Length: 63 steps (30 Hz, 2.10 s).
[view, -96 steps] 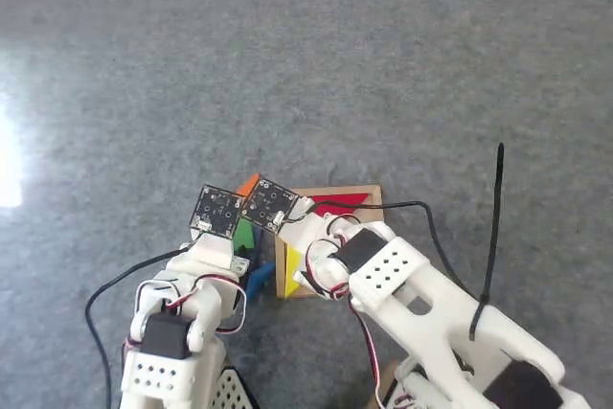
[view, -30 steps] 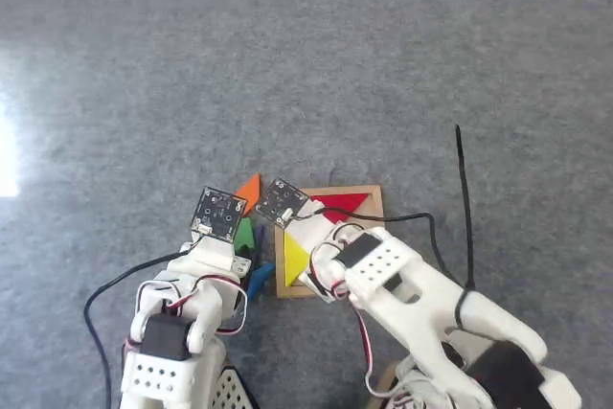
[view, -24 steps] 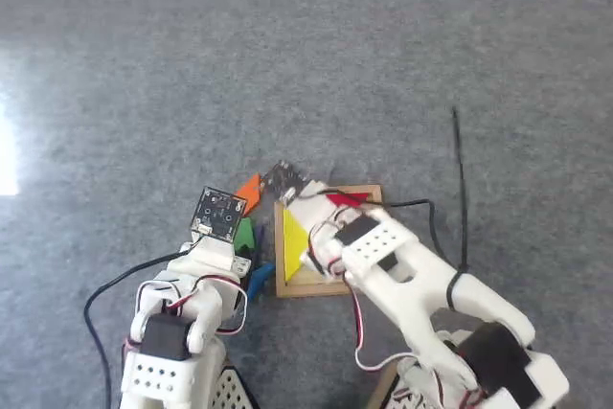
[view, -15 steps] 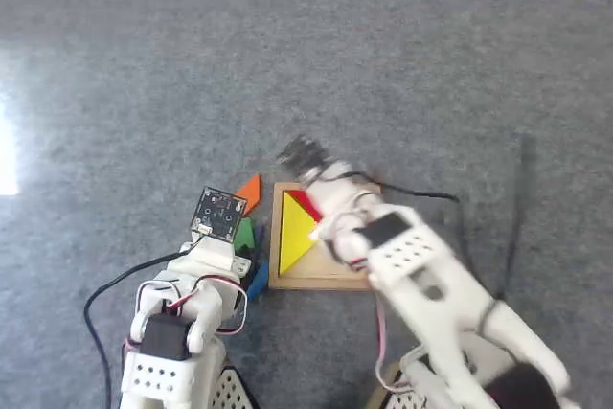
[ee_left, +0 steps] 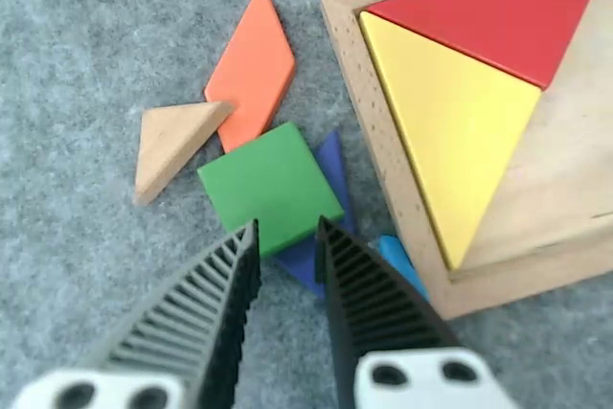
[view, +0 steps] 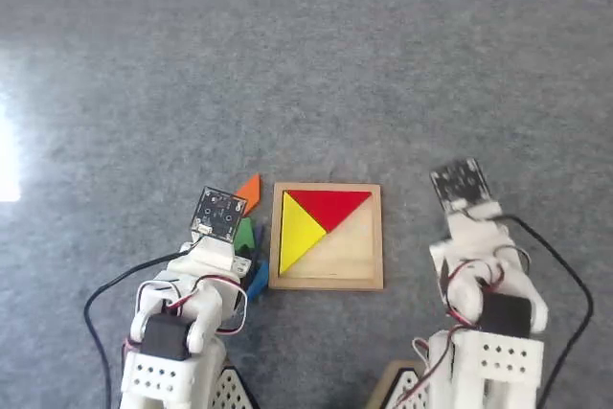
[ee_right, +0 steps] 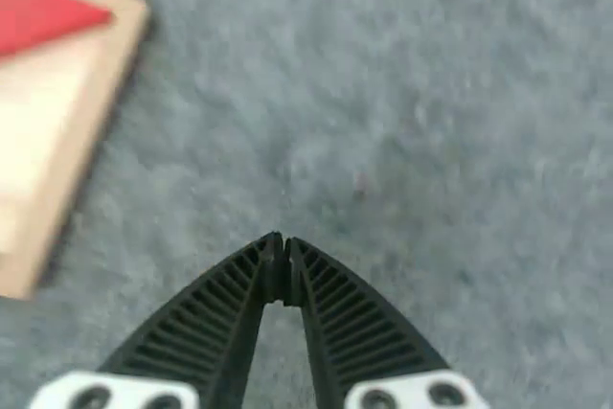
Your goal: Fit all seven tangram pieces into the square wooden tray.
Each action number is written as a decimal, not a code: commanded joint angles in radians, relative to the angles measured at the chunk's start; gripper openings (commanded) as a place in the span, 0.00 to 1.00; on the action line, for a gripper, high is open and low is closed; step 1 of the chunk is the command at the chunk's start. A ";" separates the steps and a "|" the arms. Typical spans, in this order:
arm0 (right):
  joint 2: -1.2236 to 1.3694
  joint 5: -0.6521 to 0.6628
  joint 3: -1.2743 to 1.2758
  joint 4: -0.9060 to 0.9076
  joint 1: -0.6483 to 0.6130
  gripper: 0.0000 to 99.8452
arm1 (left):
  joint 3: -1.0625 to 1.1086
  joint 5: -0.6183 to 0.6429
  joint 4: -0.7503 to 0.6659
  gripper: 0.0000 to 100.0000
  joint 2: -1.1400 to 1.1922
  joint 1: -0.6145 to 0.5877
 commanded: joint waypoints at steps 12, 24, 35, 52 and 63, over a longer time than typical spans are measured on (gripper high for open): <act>-0.337 0.002 0.325 0.010 0.093 0.02 | -0.012 -0.003 -0.005 0.09 -0.020 0.006; -0.403 0.006 0.344 0.050 0.096 0.02 | -0.012 -0.405 -0.049 0.09 -0.018 -0.034; -0.401 0.006 0.344 0.050 0.094 0.02 | -0.317 -0.393 -0.110 0.09 0.201 -0.285; -0.401 0.006 0.344 0.050 0.094 0.02 | -1.274 -0.293 0.038 0.10 1.734 -0.107; -0.401 0.006 0.344 0.050 0.094 0.02 | -1.348 -0.292 -0.032 0.10 1.916 -0.021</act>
